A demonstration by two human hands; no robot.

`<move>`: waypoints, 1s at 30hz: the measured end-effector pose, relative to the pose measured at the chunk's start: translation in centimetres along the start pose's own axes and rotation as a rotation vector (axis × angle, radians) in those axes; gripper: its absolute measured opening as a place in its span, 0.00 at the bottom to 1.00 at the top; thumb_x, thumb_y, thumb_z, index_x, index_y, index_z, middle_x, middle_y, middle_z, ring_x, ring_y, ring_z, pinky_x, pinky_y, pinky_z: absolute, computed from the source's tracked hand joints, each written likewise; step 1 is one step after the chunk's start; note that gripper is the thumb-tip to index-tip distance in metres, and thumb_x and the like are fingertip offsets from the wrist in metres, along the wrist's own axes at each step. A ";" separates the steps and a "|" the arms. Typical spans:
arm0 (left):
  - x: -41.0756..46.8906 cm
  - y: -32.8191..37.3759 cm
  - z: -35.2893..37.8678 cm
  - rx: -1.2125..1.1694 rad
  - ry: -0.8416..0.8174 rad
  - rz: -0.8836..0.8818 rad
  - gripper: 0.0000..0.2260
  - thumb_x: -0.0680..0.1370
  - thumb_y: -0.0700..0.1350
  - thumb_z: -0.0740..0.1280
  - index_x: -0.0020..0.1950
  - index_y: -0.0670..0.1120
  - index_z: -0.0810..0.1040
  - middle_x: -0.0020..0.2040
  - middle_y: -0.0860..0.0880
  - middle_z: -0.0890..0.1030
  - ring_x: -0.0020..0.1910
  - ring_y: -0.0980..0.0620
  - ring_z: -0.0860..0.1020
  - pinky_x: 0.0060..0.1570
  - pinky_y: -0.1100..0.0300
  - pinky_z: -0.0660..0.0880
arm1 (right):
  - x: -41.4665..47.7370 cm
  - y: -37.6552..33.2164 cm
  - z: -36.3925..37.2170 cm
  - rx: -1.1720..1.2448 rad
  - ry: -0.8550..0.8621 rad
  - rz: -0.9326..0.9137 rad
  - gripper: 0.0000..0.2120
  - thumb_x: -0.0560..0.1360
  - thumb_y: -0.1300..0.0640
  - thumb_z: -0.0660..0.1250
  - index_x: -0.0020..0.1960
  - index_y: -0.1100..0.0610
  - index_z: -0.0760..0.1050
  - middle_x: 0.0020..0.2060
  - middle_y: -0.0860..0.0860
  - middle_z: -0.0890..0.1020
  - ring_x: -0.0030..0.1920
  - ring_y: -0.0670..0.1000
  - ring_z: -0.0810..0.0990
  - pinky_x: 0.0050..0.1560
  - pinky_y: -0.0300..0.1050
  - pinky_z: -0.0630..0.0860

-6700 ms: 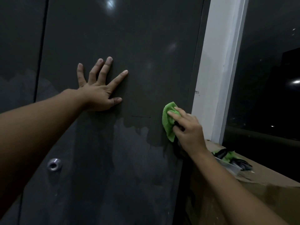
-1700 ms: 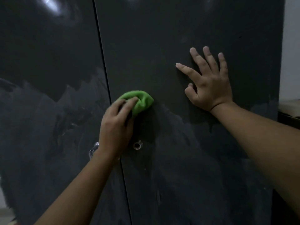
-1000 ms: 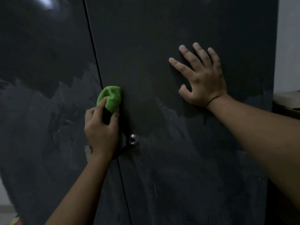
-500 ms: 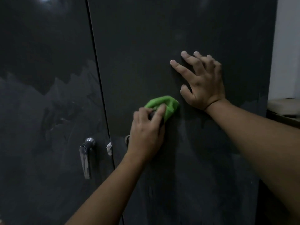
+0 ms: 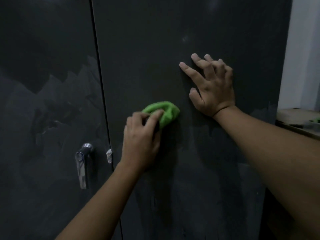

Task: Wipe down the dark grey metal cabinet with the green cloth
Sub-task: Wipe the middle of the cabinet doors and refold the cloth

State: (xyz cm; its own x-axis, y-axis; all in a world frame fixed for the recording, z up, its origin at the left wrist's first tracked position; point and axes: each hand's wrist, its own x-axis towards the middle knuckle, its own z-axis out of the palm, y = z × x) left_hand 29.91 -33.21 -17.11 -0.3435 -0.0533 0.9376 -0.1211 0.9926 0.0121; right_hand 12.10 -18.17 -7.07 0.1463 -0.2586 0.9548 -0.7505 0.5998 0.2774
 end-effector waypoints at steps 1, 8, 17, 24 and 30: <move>0.8 0.3 0.0 -0.019 0.020 -0.043 0.23 0.75 0.49 0.61 0.70 0.49 0.74 0.54 0.43 0.72 0.49 0.45 0.70 0.47 0.46 0.75 | 0.0 0.0 0.0 0.010 0.002 0.002 0.31 0.73 0.47 0.58 0.77 0.43 0.65 0.74 0.52 0.69 0.73 0.59 0.65 0.71 0.56 0.56; 0.8 3.3 2.4 -0.067 0.083 -0.101 0.23 0.74 0.44 0.67 0.70 0.47 0.74 0.53 0.41 0.71 0.49 0.43 0.70 0.48 0.47 0.75 | 0.2 0.1 0.2 0.043 0.030 0.017 0.29 0.74 0.50 0.59 0.75 0.42 0.68 0.73 0.51 0.71 0.72 0.57 0.65 0.71 0.58 0.59; -6.6 6.9 7.5 0.009 -0.119 0.259 0.21 0.75 0.47 0.71 0.68 0.52 0.75 0.55 0.44 0.72 0.43 0.45 0.69 0.42 0.51 0.74 | 0.2 0.0 0.0 0.068 0.002 0.040 0.25 0.78 0.51 0.60 0.75 0.41 0.69 0.73 0.49 0.71 0.73 0.55 0.65 0.74 0.57 0.56; -8.5 5.8 6.3 0.071 -0.219 0.324 0.23 0.73 0.48 0.68 0.68 0.55 0.74 0.54 0.47 0.76 0.45 0.47 0.73 0.40 0.53 0.73 | 0.0 0.0 -0.2 0.109 -0.013 0.041 0.24 0.79 0.52 0.60 0.75 0.42 0.70 0.74 0.48 0.70 0.75 0.55 0.65 0.76 0.56 0.52; -3.3 5.9 3.8 -0.057 -0.032 0.022 0.17 0.75 0.49 0.67 0.64 0.52 0.80 0.56 0.45 0.78 0.52 0.41 0.71 0.53 0.52 0.72 | -0.7 0.6 -1.7 0.249 -0.118 0.043 0.24 0.78 0.55 0.61 0.73 0.45 0.72 0.76 0.49 0.69 0.77 0.56 0.63 0.78 0.56 0.48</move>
State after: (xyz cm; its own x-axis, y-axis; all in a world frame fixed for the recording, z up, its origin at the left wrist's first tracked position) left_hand 26.80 -27.61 -21.49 -0.3750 -0.0338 0.9264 -0.0600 0.9981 0.0121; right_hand 12.58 -16.34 -7.41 0.0458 -0.3325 0.9420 -0.8918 0.4113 0.1885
